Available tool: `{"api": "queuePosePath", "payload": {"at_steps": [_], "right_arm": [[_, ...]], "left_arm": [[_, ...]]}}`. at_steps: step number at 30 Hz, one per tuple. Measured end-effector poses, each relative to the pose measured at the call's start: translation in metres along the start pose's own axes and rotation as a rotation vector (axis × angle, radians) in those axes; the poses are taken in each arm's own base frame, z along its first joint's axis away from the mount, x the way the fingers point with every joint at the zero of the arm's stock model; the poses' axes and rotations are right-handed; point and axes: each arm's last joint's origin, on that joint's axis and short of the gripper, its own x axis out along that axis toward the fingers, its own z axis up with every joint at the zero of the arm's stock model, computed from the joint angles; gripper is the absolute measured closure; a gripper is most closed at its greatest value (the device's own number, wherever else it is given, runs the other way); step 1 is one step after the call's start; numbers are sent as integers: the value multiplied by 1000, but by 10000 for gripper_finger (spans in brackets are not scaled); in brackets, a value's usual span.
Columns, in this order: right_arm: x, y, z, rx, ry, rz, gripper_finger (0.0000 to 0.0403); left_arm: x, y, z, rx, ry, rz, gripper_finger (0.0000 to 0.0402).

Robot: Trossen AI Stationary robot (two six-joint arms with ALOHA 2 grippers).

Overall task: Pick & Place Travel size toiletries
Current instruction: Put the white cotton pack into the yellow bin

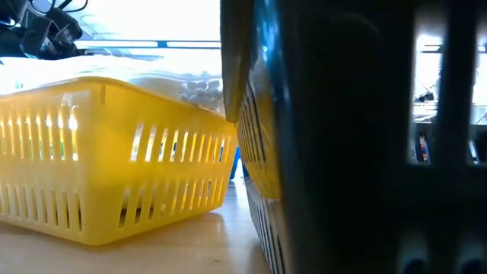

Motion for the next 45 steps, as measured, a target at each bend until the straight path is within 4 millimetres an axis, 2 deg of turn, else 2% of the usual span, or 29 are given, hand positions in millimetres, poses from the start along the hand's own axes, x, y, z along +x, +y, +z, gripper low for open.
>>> {"api": "queuePosePath", "payload": {"at_steps": [7, 11, 17, 30, 38, 41, 45], "right_arm": [[19, -6, 17, 27, 50, -69, 156], [30, -11, 14, 45, 63, -34, 156], [35, -10, 11, 45, 60, 21, 162], [34, -7, 15, 43, 17, 86, 290], [32, -5, 21, 64, 14, 60, 375], [30, -8, 24, 67, 14, 54, 388], [25, -10, 30, 70, 28, 58, 378]], "left_arm": [[0, 0, 0, 1, 3, 1, 401], [0, 0, 0, 1, 3, 1, 401], [0, 0, -1, 4, 9, 2, 401], [0, 0, -3, 9, 24, 5, 401], [0, 0, -2, 1, 23, 5, 401], [0, 1, -2, -11, 23, 5, 401], [0, 1, -2, -15, 23, 5, 401]]}}
